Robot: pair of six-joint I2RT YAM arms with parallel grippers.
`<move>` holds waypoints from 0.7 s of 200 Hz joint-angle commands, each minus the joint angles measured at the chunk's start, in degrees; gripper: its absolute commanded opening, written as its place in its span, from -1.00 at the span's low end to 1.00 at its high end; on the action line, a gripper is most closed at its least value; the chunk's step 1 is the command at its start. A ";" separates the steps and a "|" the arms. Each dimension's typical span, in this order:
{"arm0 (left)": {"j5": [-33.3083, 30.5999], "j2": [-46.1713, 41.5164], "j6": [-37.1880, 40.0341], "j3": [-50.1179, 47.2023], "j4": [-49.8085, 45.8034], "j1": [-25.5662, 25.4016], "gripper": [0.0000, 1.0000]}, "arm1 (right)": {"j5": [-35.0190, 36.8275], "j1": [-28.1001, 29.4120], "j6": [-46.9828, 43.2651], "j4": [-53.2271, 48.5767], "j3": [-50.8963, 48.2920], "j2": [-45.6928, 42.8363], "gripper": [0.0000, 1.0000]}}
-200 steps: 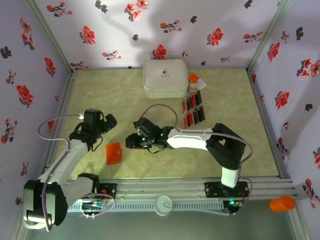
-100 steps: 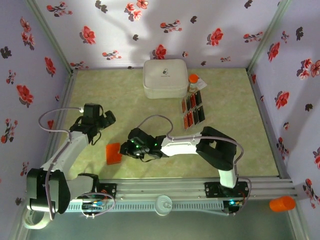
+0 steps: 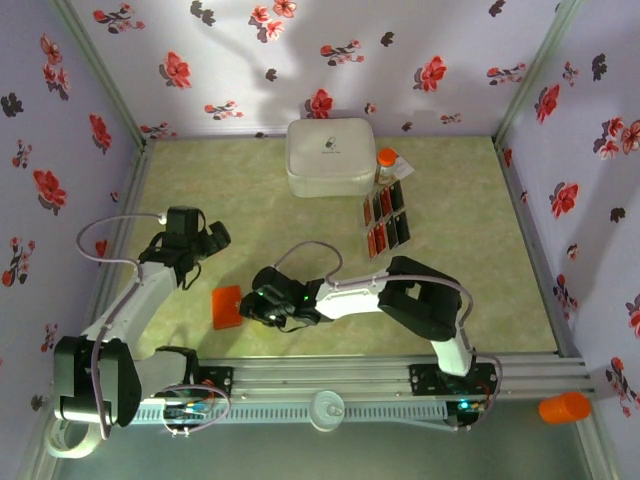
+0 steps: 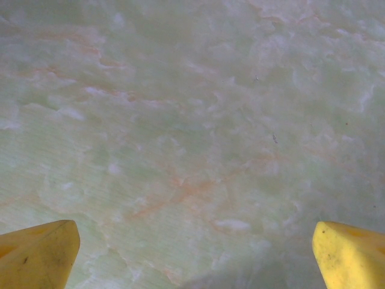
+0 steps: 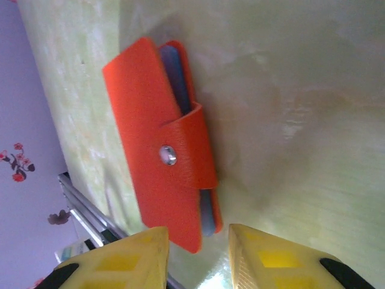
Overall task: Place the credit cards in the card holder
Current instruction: Pick up the card holder from the bottom-left of the table.
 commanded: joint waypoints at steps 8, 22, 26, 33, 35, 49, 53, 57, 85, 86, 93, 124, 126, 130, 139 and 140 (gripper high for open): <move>-0.50 -1.03 1.20 -0.36 0.43 0.49 1.00 | 0.27 0.64 1.88 1.75 0.02 1.22 -0.35; -0.50 -1.21 1.08 -0.61 0.58 0.48 1.00 | 0.19 0.60 1.89 1.94 0.28 1.74 -0.35; -0.50 -1.28 1.08 -0.68 0.64 0.49 1.00 | 0.18 0.64 1.93 1.94 0.46 1.88 -0.35; -0.53 -1.24 1.00 -0.71 0.73 0.43 1.00 | 0.08 0.61 2.03 2.17 0.71 2.23 -0.35; -0.51 -1.34 0.96 -0.79 0.75 0.42 1.00 | 0.09 0.64 2.07 2.20 0.81 2.36 -0.35; -0.41 -1.47 1.04 -0.94 0.86 0.47 1.00 | -0.06 0.61 2.20 2.27 1.45 3.13 -0.36; -0.41 -1.51 1.04 -0.88 0.80 0.50 1.00 | -0.16 0.64 2.27 2.36 1.62 3.38 -0.36; -0.41 -1.55 1.04 -0.95 0.86 0.44 1.00 | -0.31 0.61 2.32 2.56 1.72 3.57 -0.36; -0.26 -1.77 0.96 -1.33 1.20 0.42 1.00 | -0.43 0.63 2.27 2.82 2.69 4.49 -0.36; -0.25 -1.80 0.96 -1.36 1.21 0.42 1.00 | -0.43 0.59 2.26 2.82 2.76 4.53 -0.36; -0.24 -1.66 0.96 -1.53 1.39 0.43 1.00 | -0.48 0.57 2.14 2.77 3.04 4.66 -0.36; 0.02 -1.29 0.79 -1.86 1.95 0.47 1.00 | -0.96 0.56 1.57 2.05 4.62 5.35 -0.42; 0.09 -1.27 0.80 -1.98 1.98 0.43 1.00 | -0.96 0.56 1.56 2.03 4.69 5.38 -0.42; 0.11 -1.21 0.70 -1.96 2.03 0.49 1.00 | -1.04 0.54 1.54 2.03 4.81 5.45 -0.43; 0.24 -1.07 0.64 -2.03 2.16 0.47 1.00 | -1.14 0.49 1.42 1.92 5.11 5.63 -0.44; 0.31 -1.05 0.62 -2.06 2.22 0.45 1.00 | -1.18 0.53 1.40 1.93 5.12 5.67 -0.45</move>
